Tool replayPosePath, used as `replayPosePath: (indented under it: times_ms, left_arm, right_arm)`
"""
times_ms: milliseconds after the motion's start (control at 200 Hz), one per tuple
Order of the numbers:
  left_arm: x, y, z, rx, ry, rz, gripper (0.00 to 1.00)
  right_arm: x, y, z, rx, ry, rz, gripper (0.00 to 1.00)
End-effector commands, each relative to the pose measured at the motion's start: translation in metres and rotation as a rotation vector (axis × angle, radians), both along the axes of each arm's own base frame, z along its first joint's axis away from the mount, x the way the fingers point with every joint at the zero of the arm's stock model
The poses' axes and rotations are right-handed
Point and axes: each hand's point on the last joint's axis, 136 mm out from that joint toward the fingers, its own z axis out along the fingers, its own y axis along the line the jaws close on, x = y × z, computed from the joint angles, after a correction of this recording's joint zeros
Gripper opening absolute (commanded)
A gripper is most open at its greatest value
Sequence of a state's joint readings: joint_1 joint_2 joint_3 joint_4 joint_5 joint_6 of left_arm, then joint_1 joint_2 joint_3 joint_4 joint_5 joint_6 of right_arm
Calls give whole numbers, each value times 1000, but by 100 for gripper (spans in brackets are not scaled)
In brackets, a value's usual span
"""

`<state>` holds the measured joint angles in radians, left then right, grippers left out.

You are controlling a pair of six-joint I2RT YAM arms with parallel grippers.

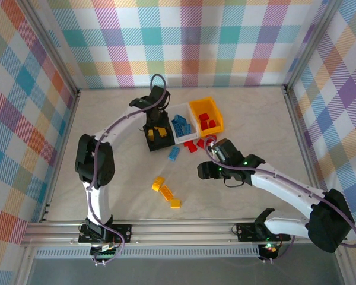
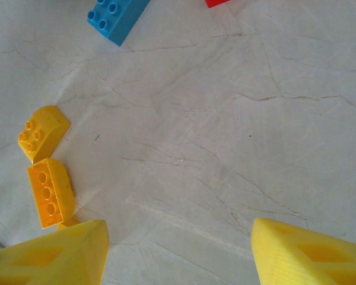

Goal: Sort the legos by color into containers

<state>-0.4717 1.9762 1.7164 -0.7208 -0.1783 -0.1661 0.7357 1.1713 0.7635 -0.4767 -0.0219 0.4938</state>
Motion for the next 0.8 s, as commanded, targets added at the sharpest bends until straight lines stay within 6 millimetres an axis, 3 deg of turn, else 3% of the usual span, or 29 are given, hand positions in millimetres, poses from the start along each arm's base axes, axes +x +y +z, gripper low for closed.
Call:
replayPosePath:
  times_ms: [0, 155, 305, 380, 665, 795]
  left_arm:
    - [17, 8, -8, 35, -9, 13, 32]
    - [28, 11, -38, 9, 39, 41, 32]
    - [32, 13, -51, -11, 67, 59, 37]
    - [31, 14, -48, -12, 64, 60, 42]
    - [25, 11, -22, -65, 40, 50, 44]
    - [19, 8, 2, -114, 16, 46, 45]
  right_arm:
    - [-9, 9, 4, 25, -13, 54, 65]
    - [-21, 16, 4, 17, -14, 110, 65]
    - [-41, 32, -2, 5, 2, 220, 68]
    - [-52, 41, -9, -31, 12, 292, 70]
    - [-82, 77, -47, -245, 31, 515, 73]
    - [-95, 97, -58, -290, 30, 608, 73]
